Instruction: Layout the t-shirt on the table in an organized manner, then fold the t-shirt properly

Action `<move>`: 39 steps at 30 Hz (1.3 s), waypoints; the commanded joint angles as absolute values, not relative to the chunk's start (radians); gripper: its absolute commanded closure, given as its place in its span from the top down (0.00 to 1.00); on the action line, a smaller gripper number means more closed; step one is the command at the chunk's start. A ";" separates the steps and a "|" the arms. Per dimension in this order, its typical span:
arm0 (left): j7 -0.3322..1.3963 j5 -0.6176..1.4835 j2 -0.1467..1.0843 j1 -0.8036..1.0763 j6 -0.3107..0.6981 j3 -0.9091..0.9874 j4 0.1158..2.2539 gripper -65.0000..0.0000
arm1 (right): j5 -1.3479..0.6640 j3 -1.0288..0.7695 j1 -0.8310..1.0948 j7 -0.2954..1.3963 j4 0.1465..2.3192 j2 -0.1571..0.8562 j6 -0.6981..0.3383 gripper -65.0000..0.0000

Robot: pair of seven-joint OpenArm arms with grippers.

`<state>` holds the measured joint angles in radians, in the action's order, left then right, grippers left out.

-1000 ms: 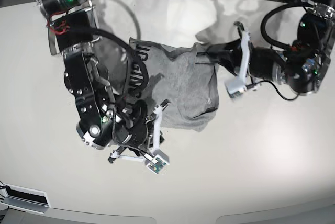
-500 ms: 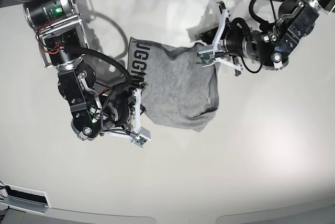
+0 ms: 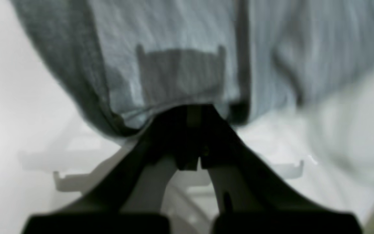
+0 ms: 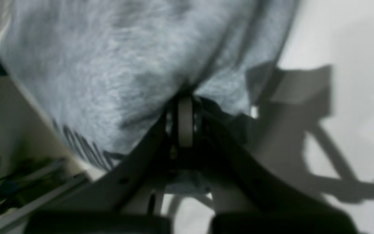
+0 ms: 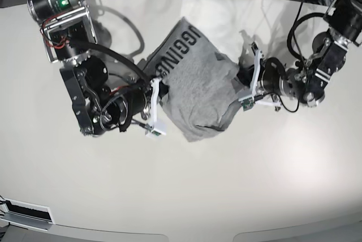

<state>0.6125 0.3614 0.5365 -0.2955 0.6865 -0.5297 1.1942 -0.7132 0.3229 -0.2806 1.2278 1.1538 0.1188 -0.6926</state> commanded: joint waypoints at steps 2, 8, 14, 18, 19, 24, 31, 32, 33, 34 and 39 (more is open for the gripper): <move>0.590 0.360 0.502 -0.343 0.680 -0.525 1.160 0.00 | -0.765 0.320 -0.273 1.225 1.178 0.120 -0.698 0.00; 0.597 0.315 0.421 -0.385 0.680 -0.525 1.127 0.00 | -0.794 0.319 -0.157 1.224 1.293 0.120 -0.698 0.00; 0.735 0.413 0.435 -0.433 0.680 -0.514 1.139 0.00 | -0.725 0.224 -0.097 1.229 1.506 0.161 -0.698 0.00; 0.787 0.531 0.498 -0.433 0.680 -0.514 1.212 0.00 | -0.743 0.112 -0.063 1.279 1.666 0.167 -0.662 0.00; 0.803 0.555 0.514 -0.433 0.680 -0.514 1.243 0.00 | -0.759 0.083 -0.056 1.281 1.703 0.167 -0.661 0.00; 0.932 0.785 0.604 -0.432 0.680 -0.514 1.428 0.00 | -0.883 -0.049 -0.001 1.287 1.829 0.167 -0.698 0.00; 1.059 1.069 0.748 -0.312 0.698 -0.398 1.637 0.00 | -1.277 -0.228 0.127 1.396 1.972 0.167 -0.698 0.00; 1.076 1.114 0.754 -0.274 0.698 -0.351 1.660 0.00 | -1.328 -0.261 0.152 1.396 1.989 0.167 -0.698 0.00; 1.102 1.161 0.753 -0.236 0.698 -0.296 1.679 0.00 | -1.371 -0.295 0.176 1.396 2.004 0.167 -0.698 0.00; 1.129 1.211 0.750 -0.199 0.698 -0.241 1.695 0.00 | -1.406 -0.327 0.199 1.396 2.019 0.167 -0.698 0.00; 1.222 1.348 0.748 0.004 0.698 -0.001 1.770 0.00 | -1.457 -0.471 0.307 1.396 2.117 0.167 -0.698 0.00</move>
